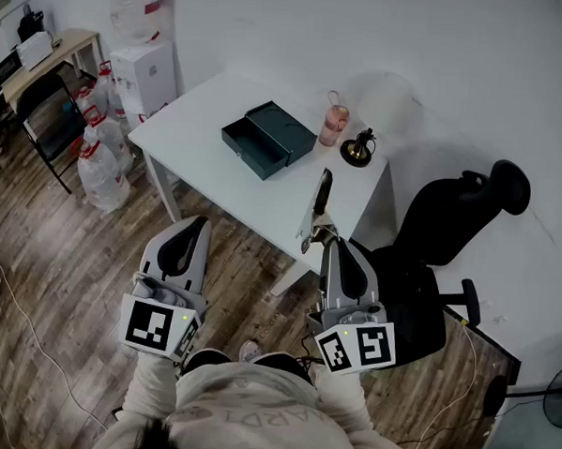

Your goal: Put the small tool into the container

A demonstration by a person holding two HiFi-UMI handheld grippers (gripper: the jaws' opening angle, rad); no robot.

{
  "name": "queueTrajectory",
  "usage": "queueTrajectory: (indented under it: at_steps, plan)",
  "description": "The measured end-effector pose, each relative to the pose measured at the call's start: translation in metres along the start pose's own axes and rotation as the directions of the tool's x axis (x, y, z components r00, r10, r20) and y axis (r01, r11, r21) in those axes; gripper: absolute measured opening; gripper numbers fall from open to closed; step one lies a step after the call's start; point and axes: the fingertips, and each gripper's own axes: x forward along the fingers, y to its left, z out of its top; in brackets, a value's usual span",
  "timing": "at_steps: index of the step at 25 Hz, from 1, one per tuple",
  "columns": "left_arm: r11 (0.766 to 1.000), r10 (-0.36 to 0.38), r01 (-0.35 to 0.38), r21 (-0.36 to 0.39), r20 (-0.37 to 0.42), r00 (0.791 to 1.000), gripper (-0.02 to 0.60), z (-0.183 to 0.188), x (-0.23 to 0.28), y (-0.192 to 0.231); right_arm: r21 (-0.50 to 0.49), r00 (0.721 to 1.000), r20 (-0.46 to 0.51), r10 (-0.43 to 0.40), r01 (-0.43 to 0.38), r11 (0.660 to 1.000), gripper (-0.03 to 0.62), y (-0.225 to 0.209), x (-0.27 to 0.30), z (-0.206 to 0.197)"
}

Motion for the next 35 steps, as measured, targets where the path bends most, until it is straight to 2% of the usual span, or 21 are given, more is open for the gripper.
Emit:
queueTrajectory:
  at_steps: [18,27,35]
  plan:
    - [0.999,0.034,-0.034,0.001,0.004,0.999,0.003,-0.007,0.03,-0.003,-0.002,0.999,-0.003,0.035,-0.035,0.999,0.011,-0.025,0.025,-0.007]
    - [0.998,0.055,-0.055,0.005,-0.008,0.998,0.005,-0.013,0.039,0.002,0.042,0.999,-0.006,0.047,-0.046,0.998,0.011,-0.034,0.038,-0.016]
    - [1.0,0.022,-0.022,-0.001,-0.013,1.0,0.004,-0.023,0.077,0.024,0.04,1.0,-0.006,0.029,-0.028,0.999,0.011,-0.045,0.078,-0.026]
